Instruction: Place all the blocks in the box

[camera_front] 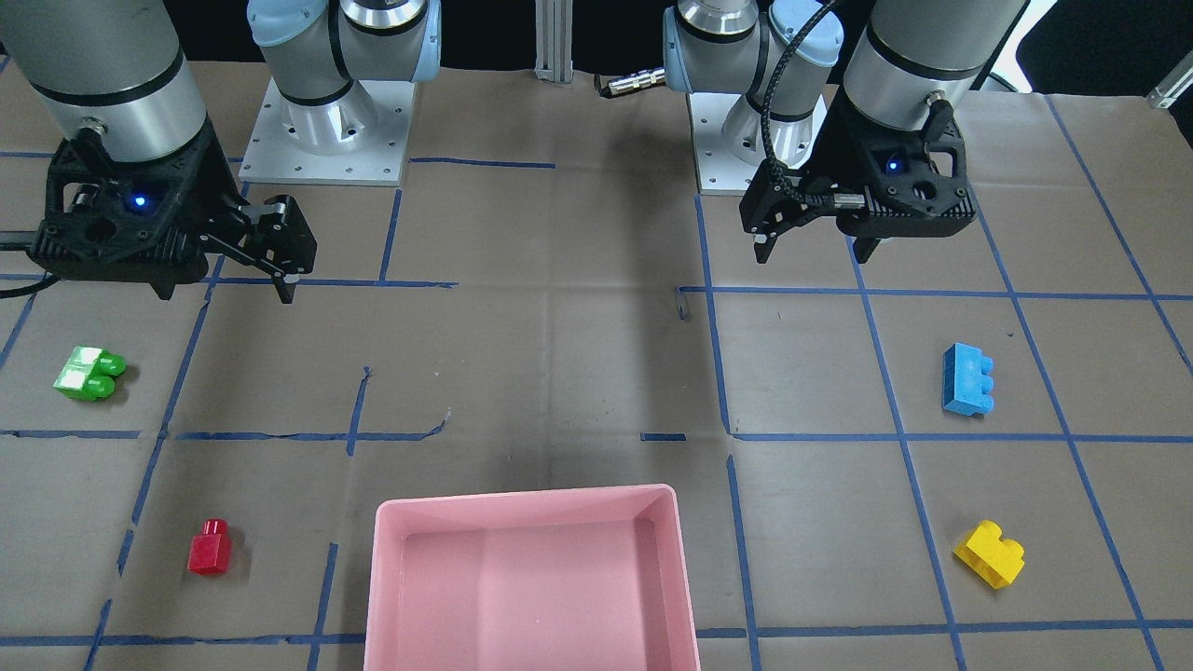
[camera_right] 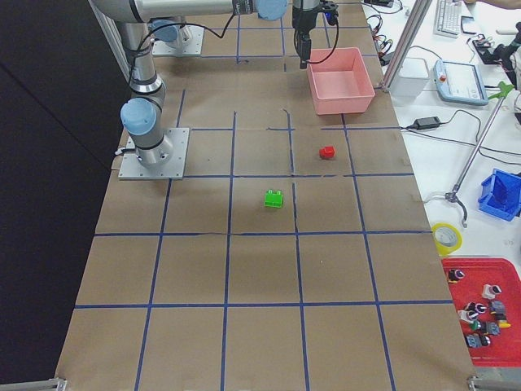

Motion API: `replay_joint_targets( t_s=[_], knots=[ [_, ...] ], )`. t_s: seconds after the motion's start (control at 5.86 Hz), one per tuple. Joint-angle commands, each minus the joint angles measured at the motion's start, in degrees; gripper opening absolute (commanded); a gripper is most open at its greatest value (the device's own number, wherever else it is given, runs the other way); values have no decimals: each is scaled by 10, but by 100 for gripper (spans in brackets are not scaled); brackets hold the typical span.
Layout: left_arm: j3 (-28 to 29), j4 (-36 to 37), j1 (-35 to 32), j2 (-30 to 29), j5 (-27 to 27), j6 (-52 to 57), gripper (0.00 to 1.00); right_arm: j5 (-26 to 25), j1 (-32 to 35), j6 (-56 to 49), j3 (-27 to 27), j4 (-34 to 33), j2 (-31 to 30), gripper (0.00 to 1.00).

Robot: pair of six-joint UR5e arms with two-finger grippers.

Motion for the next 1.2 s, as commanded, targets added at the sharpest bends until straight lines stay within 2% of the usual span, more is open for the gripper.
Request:
replay_joint_targets(
  t_s=[0.0,0.68,0.85,1.02],
  knots=[
    [0,0,0,2,0,0,100,0,0,1,-1,0,0,100],
    [-1,0,4,1,3,1,100,0,0,1,0,0,1,100],
    [-2,3,19,2,10,45,100,1,0,1,0,-1,1,100],
    [-2,4,81,3,9,115,100,0,-1,1,0,0,1,100]
  ],
)
